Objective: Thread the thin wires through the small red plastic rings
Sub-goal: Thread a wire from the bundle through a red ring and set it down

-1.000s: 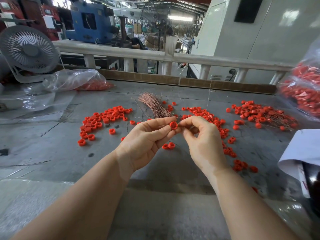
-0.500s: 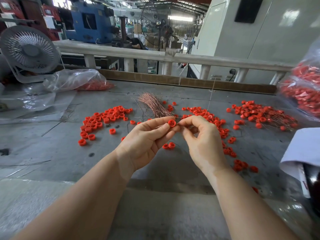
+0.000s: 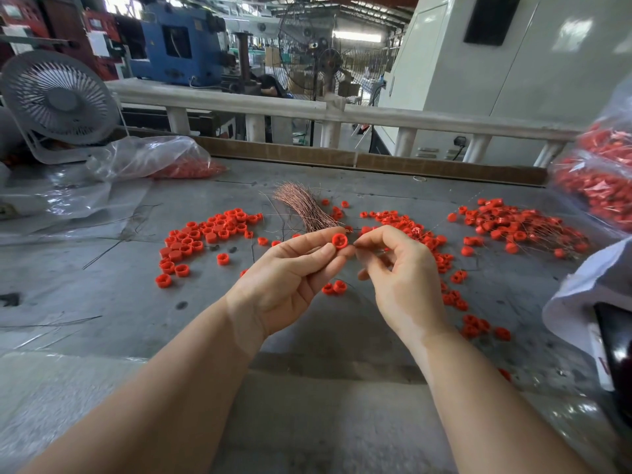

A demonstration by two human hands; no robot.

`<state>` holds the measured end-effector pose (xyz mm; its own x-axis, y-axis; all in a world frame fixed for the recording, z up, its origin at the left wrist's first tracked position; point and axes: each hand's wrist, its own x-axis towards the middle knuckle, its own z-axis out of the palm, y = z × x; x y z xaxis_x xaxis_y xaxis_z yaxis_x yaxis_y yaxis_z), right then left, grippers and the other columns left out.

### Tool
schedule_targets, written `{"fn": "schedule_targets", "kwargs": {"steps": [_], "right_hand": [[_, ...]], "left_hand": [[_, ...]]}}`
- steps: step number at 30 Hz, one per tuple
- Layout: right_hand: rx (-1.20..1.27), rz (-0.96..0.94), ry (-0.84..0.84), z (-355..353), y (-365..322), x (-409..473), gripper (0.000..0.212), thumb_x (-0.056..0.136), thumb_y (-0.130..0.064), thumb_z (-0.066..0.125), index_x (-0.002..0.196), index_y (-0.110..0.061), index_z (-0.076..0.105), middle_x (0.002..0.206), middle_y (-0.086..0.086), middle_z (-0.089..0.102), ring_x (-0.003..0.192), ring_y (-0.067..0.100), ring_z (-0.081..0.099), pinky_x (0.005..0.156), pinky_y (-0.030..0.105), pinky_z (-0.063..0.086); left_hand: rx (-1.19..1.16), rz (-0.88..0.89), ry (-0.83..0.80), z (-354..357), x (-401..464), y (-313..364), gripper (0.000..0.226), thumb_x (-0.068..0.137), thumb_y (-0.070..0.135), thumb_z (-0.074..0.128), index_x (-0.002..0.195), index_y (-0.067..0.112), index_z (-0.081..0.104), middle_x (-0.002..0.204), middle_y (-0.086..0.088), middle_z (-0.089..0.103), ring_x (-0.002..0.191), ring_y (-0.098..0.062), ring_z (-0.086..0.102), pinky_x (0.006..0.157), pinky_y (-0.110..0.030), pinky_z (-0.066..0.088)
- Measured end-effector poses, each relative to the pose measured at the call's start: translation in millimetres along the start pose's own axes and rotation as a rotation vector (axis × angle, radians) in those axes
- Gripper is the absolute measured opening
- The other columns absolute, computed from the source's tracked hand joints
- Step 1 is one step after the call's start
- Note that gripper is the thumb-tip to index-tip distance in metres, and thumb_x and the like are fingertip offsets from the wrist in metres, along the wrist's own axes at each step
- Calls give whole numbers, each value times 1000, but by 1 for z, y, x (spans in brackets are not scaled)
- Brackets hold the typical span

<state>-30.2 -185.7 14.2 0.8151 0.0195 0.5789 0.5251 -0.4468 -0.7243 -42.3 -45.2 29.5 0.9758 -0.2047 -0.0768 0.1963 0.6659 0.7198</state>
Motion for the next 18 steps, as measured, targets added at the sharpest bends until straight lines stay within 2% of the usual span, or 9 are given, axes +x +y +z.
{"fn": "schedule_targets", "kwargs": {"steps": [5, 9, 14, 18], "right_hand": [[-66, -15, -43, 1, -1, -1, 21, 84, -2, 63, 78, -22, 65, 71, -7, 60, 65, 17, 59, 67, 34, 50], [-58, -19, -67, 1, -2, -1, 14, 84, -5, 64, 79, -17, 66, 70, -6, 61, 63, 16, 56, 66, 36, 49], [-59, 0, -71, 1, -3, -3, 15, 87, -10, 62, 79, -22, 64, 68, -9, 63, 61, 15, 59, 64, 38, 50], [-63, 1, -96, 1, -3, -3, 11, 87, -11, 63, 81, -20, 65, 67, -15, 60, 61, 11, 56, 66, 38, 50]], "left_hand": [[-10, -20, -24, 0, -1, 0, 25, 66, -5, 52, 73, 2, 75, 77, -12, 72, 72, -16, 71, 64, -18, 56], [-19, -22, -27, -1, 0, 0, 24, 66, -5, 52, 74, 0, 75, 79, -12, 72, 72, -16, 71, 65, -18, 56], [-38, -8, -13, -2, 0, 0, 22, 67, -4, 53, 74, -1, 74, 79, -13, 71, 72, -17, 71, 66, -19, 57], [-65, 7, -5, -2, 0, 0, 21, 71, -5, 51, 86, -4, 66, 82, -15, 70, 72, -17, 71, 69, -20, 57]]}}
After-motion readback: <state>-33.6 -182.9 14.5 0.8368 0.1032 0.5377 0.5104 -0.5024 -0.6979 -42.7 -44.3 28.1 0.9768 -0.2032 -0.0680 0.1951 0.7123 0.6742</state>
